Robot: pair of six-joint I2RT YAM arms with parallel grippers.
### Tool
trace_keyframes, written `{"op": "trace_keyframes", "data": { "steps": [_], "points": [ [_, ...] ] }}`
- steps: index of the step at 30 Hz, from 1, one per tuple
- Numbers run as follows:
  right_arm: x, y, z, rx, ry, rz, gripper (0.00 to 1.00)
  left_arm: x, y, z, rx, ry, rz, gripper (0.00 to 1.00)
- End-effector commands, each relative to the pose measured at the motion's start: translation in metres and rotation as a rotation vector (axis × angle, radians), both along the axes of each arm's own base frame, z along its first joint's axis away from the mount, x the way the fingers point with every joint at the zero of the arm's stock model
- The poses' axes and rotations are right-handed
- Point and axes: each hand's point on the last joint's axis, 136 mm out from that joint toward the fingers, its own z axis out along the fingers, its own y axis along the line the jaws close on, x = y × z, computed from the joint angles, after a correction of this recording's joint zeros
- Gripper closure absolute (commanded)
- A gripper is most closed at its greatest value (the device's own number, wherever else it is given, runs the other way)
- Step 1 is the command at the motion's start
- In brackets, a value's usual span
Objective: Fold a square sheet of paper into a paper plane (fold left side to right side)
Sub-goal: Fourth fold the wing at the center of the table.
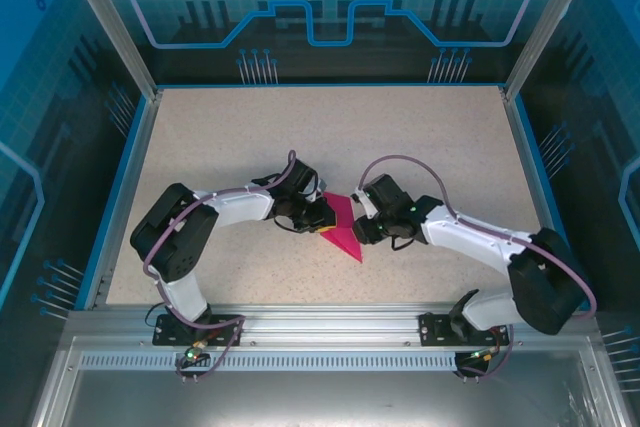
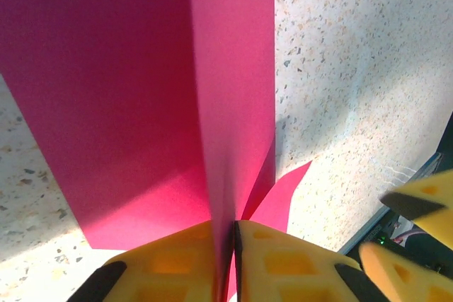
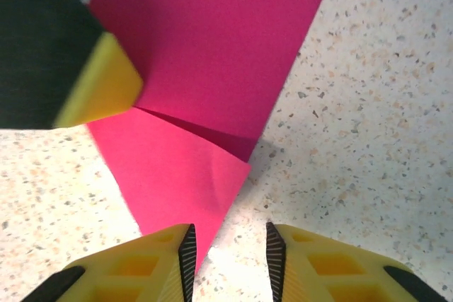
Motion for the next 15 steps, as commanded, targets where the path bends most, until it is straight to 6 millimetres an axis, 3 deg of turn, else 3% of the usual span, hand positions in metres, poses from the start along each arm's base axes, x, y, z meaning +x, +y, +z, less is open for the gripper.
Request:
{"op": "trace_keyframes", "data": {
  "steps": [1, 6, 15],
  "points": [
    [-0.016, 0.010, -0.003, -0.024, -0.039, 0.047, 0.65, 0.001, -0.003, 0.019, -0.023, -0.023, -0.018, 0.86],
    [-0.026, 0.031, -0.011, -0.120, -0.125, 0.130, 0.61, 0.003, -0.004, 0.022, -0.027, -0.011, -0.013, 0.85],
    [-0.023, 0.051, -0.029, -0.202, -0.137, 0.191, 0.58, 0.004, -0.006, 0.025, -0.032, -0.004, -0.010, 0.85]
  ]
}}
